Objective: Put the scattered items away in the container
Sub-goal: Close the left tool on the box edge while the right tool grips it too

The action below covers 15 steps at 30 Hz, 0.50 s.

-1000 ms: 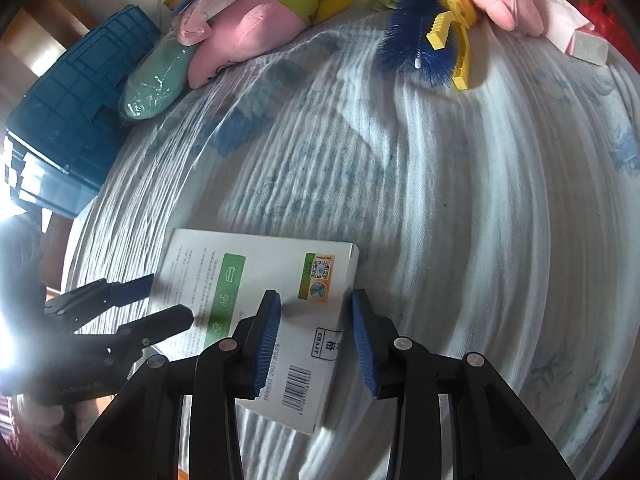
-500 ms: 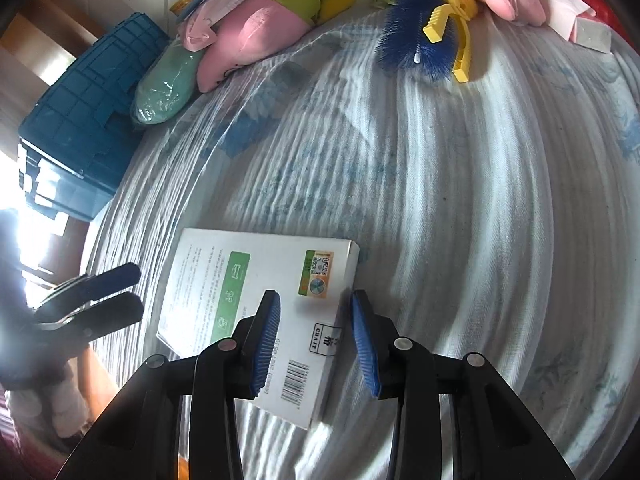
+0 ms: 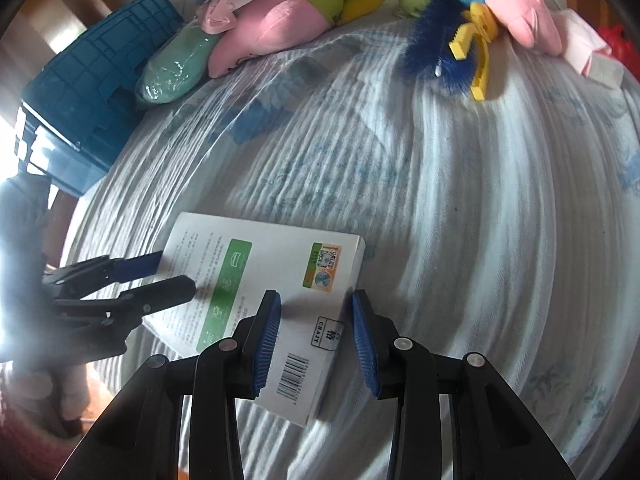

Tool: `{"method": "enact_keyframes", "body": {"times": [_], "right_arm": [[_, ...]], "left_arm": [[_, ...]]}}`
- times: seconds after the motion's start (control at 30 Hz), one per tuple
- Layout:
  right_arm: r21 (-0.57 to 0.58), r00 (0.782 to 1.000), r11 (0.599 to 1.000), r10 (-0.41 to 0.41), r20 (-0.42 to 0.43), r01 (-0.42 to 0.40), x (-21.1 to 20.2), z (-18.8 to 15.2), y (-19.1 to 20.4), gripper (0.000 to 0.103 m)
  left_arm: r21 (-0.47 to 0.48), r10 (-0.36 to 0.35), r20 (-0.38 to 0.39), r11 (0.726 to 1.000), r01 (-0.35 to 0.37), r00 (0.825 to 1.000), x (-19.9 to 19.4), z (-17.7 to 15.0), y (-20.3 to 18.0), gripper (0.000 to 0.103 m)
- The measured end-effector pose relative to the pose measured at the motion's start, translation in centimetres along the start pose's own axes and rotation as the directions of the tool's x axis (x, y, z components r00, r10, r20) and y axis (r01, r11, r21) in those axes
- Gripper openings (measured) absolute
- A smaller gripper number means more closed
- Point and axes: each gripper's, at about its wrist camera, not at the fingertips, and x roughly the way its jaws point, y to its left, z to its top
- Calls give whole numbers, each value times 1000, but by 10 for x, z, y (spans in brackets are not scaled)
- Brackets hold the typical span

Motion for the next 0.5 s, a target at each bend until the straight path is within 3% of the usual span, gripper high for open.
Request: {"method": "enact_keyframes", "body": {"times": [0.1,0.2,0.27,0.4,0.5], "right_arm": [[-11,1000,1000,-12,21,12,-4,-4,3,37],[-19,999,1000,-21,41,21,-8,-7,6,39],[-23,998,999,-26,55,27,-10,-10,8,44],[-33,996,999,-37,82,40,-16,-15,12,44],[-20,994,1000,-15,108,17,-25,-20,12,44]], "left_arm": [[1,-8,6,1000,8,1000,-1,-3,1,55],[30,-9,24,1000,8,1000,1,-5,-6,72],[46,23,52,999,-25,998,1,-8,-13,75],[4,25,79,1000,-25,997,-9,-12,-7,57],[53,58,115,997,-64,992,-29,-13,-15,52]]}}
